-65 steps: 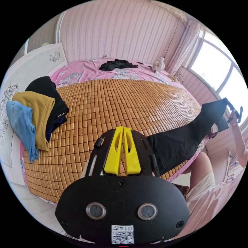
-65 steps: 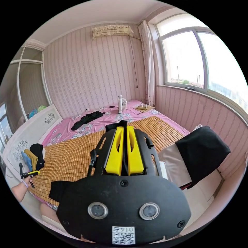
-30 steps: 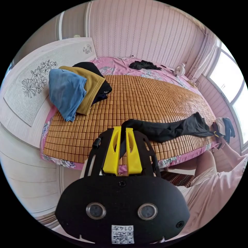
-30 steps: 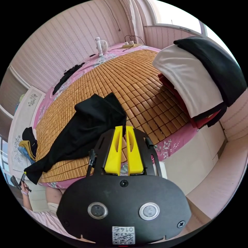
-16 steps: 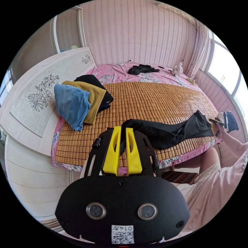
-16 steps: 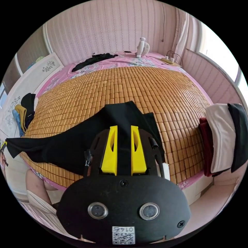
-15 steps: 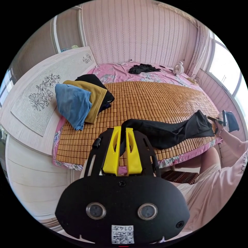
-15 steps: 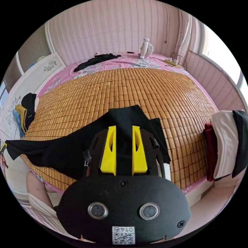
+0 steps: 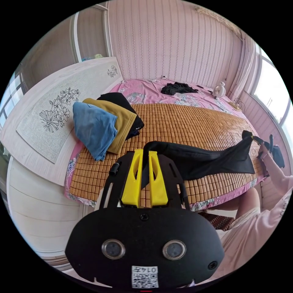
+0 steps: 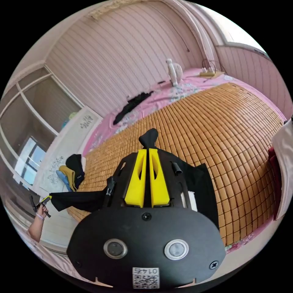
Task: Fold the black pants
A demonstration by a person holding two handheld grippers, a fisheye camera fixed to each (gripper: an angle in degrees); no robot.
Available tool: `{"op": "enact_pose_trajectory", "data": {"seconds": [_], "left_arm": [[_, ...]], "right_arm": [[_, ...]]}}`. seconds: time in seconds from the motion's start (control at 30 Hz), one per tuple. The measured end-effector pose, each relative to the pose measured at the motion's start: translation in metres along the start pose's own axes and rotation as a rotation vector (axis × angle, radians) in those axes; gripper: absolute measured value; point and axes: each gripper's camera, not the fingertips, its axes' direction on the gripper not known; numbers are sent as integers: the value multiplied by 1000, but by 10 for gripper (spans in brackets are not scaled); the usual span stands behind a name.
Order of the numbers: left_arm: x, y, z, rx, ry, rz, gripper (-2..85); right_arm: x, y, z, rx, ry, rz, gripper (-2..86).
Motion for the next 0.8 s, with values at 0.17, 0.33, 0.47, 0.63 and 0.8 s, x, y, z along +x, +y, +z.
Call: {"op": "enact_pose_trajectory", "data": {"seconds": [0.17,0.33,0.47,0.63,0.8], "left_arm": [[-12,4,-2,61,32,10,30],[-28,31,26,15,187,-78,-2],[-8,47,48,-89,161,46,-8],[0,78,34,-126,81,131,-6],[-38,154,61,-266,98,-158,26]], "right_arm": [[20,83,-132,208,22,-23,8],[73,163,-127,-66,211,132,9],[85,200,-89,-272,331,179,10],[76,207,-80,-262,377,192,16],[56,198,-82,-182,504,146,43]]}}
